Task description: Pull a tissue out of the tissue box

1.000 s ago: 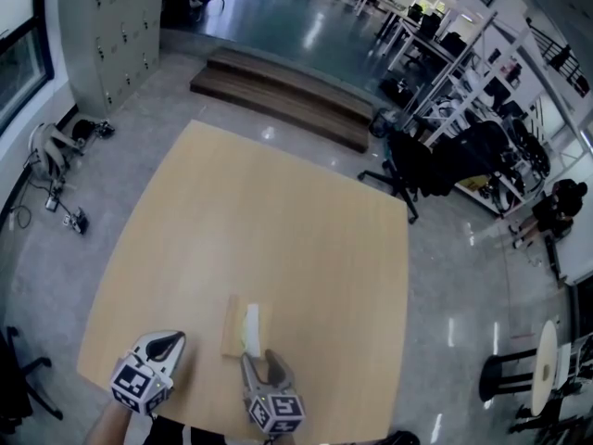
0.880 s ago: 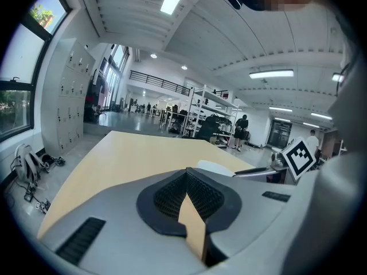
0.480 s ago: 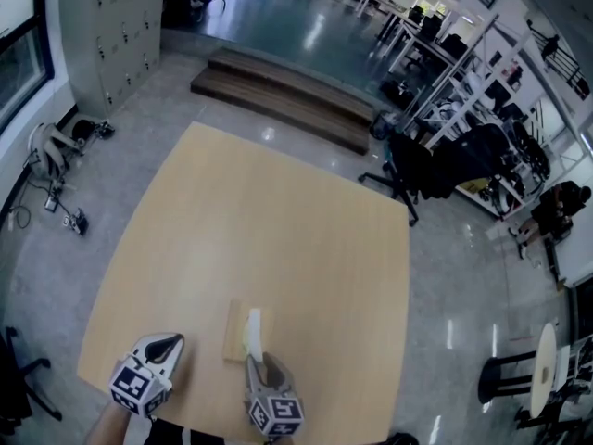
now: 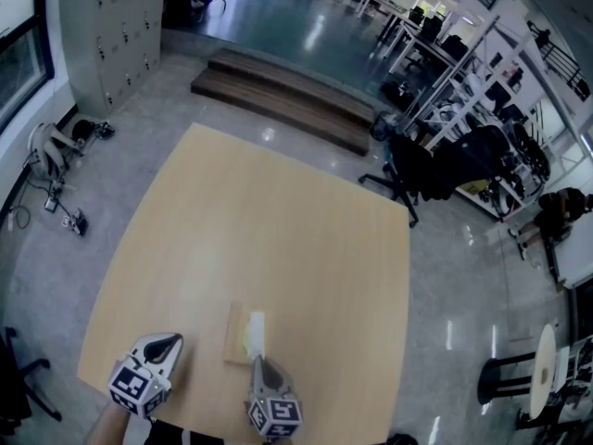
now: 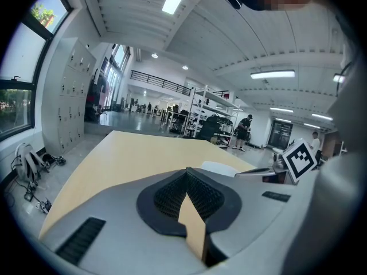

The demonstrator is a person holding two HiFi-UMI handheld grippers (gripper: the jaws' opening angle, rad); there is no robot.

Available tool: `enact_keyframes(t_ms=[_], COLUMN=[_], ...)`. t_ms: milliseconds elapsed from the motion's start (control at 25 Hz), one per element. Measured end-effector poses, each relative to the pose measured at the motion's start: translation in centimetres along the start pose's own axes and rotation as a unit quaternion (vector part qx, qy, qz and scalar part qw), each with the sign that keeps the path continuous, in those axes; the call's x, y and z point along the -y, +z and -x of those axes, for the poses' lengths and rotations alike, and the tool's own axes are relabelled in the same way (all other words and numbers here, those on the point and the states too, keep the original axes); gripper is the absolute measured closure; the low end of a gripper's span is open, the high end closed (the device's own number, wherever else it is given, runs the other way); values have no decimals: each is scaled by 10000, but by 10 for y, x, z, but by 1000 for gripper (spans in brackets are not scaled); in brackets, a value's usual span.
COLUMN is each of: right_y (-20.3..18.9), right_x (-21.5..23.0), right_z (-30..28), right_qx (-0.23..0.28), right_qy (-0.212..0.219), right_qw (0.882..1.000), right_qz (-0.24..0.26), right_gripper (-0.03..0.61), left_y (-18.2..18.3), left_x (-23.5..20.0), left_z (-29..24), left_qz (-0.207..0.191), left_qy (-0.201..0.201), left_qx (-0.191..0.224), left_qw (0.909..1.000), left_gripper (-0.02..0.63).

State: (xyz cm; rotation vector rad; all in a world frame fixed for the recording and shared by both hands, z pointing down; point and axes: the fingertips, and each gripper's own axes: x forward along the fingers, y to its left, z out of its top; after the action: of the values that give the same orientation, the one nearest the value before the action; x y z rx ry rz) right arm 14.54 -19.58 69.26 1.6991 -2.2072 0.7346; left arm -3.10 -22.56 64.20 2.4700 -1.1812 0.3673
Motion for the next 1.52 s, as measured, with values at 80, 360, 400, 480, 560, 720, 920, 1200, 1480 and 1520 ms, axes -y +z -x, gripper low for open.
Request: enact_keyframes(t_ms=[80, 360, 400, 480, 560, 720, 920, 1200, 1480, 1520], right_y=[0, 0, 1, 3, 4, 6, 16, 34, 60, 64], right_x=[0, 0, 0, 1, 1, 2, 3, 4, 2, 2], right_z=[0, 1, 1, 3, 4, 6, 9, 14, 23, 25], right_qx=[8, 20, 21, 29, 54, 119, 232, 421, 683, 716], right_qy=[19, 71, 69, 69, 65, 31, -8, -26, -41, -46], right_qw=[10000, 9999, 10000, 10000, 10000, 9999, 9997, 9990, 9974, 9972], right_qz=[-12, -68, -59, -25, -7, 22, 49, 119, 208, 211], right_gripper=[569, 571, 571, 571, 571, 571, 571, 572, 572, 571], left_y=[3, -2, -2, 1, 3, 3, 12, 21, 42, 44], left_x=[1, 0, 1, 2, 3, 5, 5, 7, 6, 6], left_z=[0, 1, 1, 2, 2, 3, 5, 8, 13, 13], left_qz=[-10, 2, -3, -1, 3, -42, -67, -86, -113, -118], left_qy=[-4, -10, -6, -4, -9, -13, 6, 3, 8, 8], left_qx=[32, 31, 28, 44, 76, 135, 168, 309, 540, 580], left_qw=[10000, 10000, 10000, 10000, 10000, 9999, 9998, 9995, 9985, 9982], left_gripper=[606, 606, 606, 606, 606, 606, 606, 606, 606, 606])
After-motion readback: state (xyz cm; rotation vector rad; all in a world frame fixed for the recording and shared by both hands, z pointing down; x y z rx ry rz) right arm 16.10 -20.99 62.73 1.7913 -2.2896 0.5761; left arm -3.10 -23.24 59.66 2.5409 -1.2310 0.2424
